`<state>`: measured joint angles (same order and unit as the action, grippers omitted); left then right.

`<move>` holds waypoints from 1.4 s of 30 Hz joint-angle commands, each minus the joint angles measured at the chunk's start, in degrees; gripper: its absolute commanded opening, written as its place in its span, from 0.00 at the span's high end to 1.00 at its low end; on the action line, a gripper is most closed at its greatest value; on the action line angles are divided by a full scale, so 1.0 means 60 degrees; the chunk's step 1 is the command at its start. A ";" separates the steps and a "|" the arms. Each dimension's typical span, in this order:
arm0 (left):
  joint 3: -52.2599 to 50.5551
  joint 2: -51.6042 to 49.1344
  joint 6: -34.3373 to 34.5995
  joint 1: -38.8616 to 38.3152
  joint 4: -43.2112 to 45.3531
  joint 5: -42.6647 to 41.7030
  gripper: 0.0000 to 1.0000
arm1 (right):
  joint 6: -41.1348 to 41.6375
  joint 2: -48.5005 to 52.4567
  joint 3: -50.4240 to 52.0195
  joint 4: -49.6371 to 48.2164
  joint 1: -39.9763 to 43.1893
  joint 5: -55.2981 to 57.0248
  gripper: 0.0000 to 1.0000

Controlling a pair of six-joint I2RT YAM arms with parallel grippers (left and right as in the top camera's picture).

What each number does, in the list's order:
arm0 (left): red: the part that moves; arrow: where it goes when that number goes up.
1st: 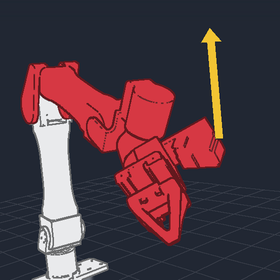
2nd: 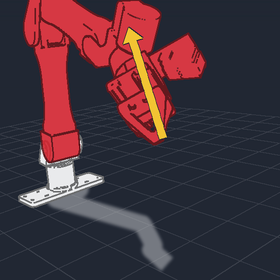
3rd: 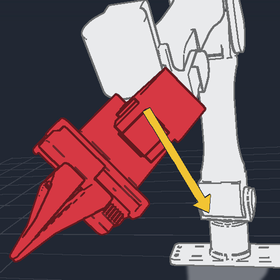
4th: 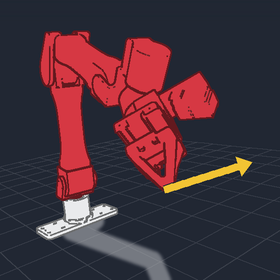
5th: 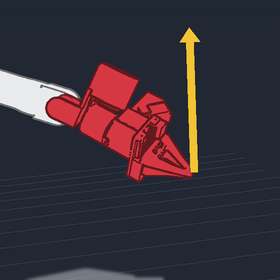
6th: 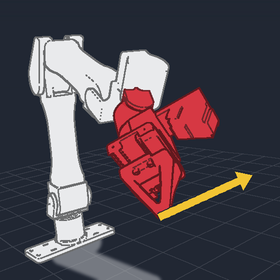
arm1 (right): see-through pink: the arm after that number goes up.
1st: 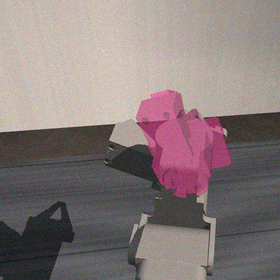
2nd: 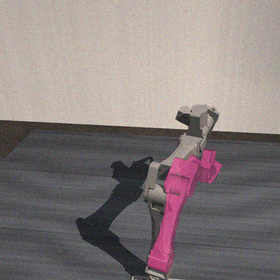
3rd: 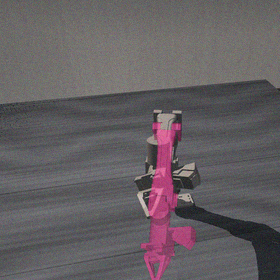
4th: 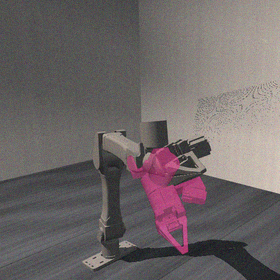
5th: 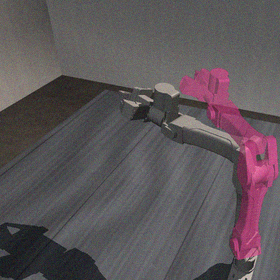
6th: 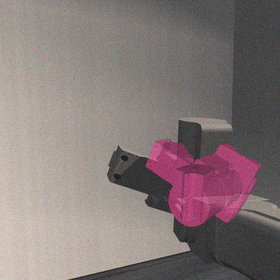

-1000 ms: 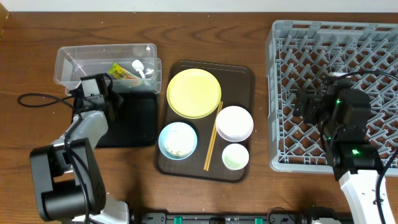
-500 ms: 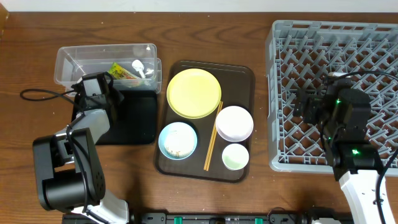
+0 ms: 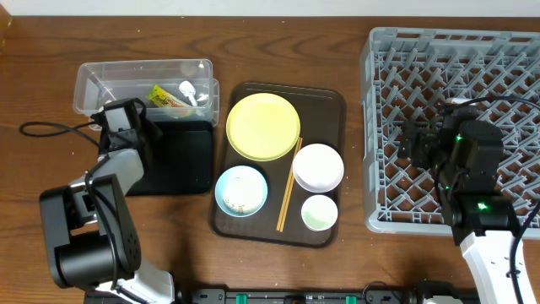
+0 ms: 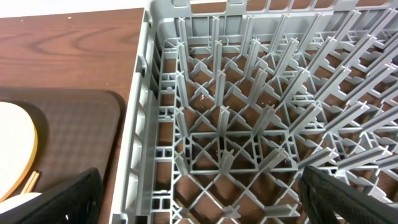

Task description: Sort waste into correct bins and load items into the dishwasher rack

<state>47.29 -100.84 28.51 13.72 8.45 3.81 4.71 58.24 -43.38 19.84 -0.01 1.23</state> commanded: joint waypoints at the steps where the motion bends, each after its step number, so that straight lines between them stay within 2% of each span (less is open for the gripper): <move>1: 0.0178 0.0630 -0.0572 -0.0011 -0.0404 -0.0222 0.92 | -0.0087 -0.0022 -0.0208 -0.0029 -0.0109 -0.0029 0.01; 6: 0.0178 0.1698 -0.0572 -0.0124 -0.1891 -0.0943 0.92 | -0.0087 -0.0022 -0.0208 -0.0051 -0.0109 -0.0029 0.01; 8: 0.0178 0.2255 -0.0572 -0.0240 -0.2601 -0.1399 0.86 | -0.0087 -0.0022 -0.0208 -0.0058 -0.0109 -0.0029 0.01; 13: 0.0178 0.3311 -0.0605 -0.0994 -0.3891 -0.2481 0.83 | -0.0087 -0.0022 -0.0208 -0.0066 -0.0109 -0.0033 0.01; 17: 0.0175 0.3574 -0.1632 -0.2295 -0.4659 -0.2528 0.71 | -0.0087 -0.0022 -0.0208 -0.0124 -0.0109 -0.0036 0.01; 22: 0.0178 0.3570 -0.2940 -0.4120 -0.5537 -0.2415 0.67 | -0.0087 -0.0022 -0.0208 -0.0127 -0.0109 -0.0036 0.01; 26: 0.0182 0.3570 -0.3483 -0.5391 -0.5916 -0.2295 0.65 | -0.0087 -0.0022 -0.0208 -0.0153 -0.0109 -0.0036 0.01; 32: 0.0284 0.3570 -0.3672 -0.6615 -0.6226 -0.2208 0.60 | -0.0087 -0.0022 -0.0208 -0.0164 -0.0109 -0.0036 0.01; 42: 0.0368 0.3009 -0.3963 -0.7497 -0.6499 -0.2204 0.59 | -0.0084 -0.0022 -0.0208 -0.0160 -0.0113 -0.0036 0.01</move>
<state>47.68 -80.44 5.89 -30.87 -30.02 -10.15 4.71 58.24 -43.40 19.03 -0.01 1.23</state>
